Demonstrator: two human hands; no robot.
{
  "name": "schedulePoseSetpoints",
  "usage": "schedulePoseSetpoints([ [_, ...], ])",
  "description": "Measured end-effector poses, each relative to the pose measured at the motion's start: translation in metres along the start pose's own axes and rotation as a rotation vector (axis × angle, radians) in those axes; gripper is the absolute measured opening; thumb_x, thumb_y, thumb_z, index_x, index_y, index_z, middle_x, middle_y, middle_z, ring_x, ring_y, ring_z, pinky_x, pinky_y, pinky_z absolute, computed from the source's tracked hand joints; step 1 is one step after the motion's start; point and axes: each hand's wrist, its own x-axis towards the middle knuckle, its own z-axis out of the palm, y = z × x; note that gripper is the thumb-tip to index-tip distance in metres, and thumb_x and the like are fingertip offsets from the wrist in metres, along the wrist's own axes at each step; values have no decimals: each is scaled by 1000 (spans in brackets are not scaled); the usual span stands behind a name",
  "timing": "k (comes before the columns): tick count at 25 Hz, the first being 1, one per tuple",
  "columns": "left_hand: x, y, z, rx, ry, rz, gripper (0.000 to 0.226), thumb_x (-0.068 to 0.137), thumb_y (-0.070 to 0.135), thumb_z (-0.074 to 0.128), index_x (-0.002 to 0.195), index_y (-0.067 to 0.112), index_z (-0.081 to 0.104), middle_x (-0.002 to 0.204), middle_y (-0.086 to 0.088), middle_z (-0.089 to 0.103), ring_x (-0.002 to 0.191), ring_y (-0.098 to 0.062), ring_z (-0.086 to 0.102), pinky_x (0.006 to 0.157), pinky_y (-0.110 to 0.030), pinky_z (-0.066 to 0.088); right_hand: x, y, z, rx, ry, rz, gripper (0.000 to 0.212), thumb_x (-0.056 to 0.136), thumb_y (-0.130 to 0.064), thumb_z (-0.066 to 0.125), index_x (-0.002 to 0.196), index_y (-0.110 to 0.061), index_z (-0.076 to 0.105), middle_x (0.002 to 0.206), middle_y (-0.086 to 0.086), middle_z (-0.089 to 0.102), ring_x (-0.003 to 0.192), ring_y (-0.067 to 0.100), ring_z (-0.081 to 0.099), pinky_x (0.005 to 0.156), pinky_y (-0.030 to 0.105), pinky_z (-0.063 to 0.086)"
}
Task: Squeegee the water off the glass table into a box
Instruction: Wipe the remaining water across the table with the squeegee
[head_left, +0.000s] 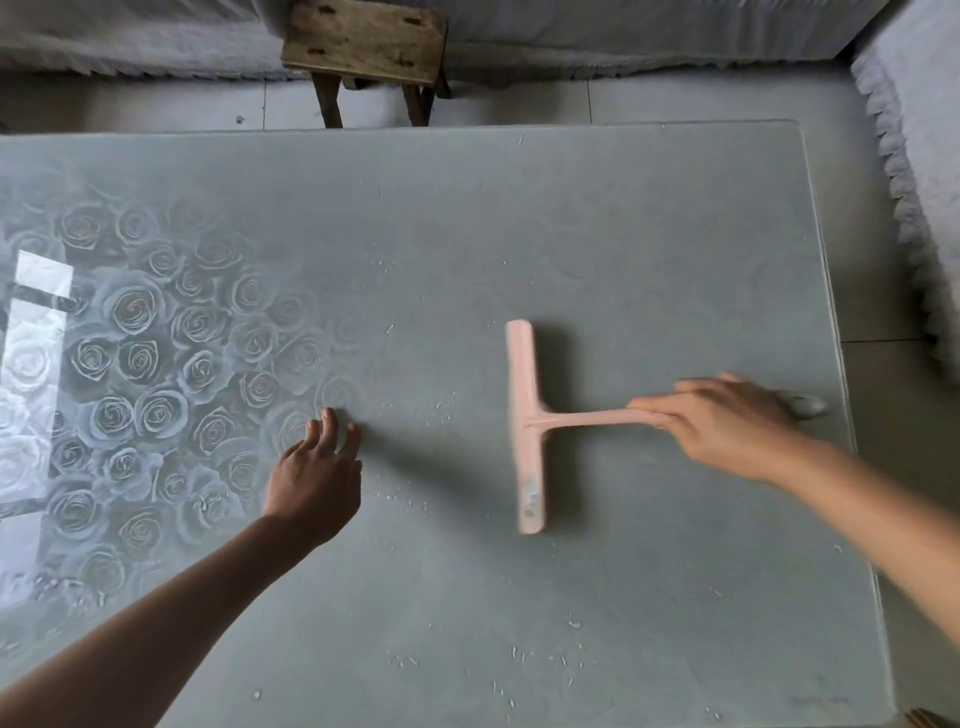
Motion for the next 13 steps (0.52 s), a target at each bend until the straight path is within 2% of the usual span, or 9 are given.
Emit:
schedulePoseSetpoints([
  [3,0,-6,0,-41,29,11,53,98,21,37,149,16,27,158,-17,15,143,-31,26,110,-37,31,39,-83,2,22,41,-163,31,100,-37,33,123,-42,53,91,-3,54,99,21,57,85,33,33],
  [5,-1,-12,-1,-108,55,33,54,96,17,36,149,21,27,159,-12,15,143,-27,26,113,-36,27,40,-75,-17,-31,92,-204,31,99,-41,32,122,-46,53,91,-5,56,98,19,59,83,32,32],
  [9,-14,-35,-3,-338,156,23,60,81,-3,47,138,14,46,157,-9,25,131,-32,43,110,-39,30,15,-15,-59,-242,19,-52,41,92,-50,22,121,-56,50,88,-11,58,95,12,61,82,28,37],
  [11,-25,-50,2,-374,224,-8,61,73,-10,51,132,7,52,154,-14,29,129,-35,43,108,-43,33,28,-40,-61,-303,-29,-64,37,95,-45,24,120,-54,49,87,-12,54,97,10,60,83,28,36],
  [13,-38,-65,8,-368,268,-63,63,71,-10,55,133,2,51,153,-18,30,132,-38,40,108,-46,34,50,-104,-44,-260,-82,-143,31,99,-38,31,122,-49,49,93,-8,56,100,15,59,84,30,35],
])
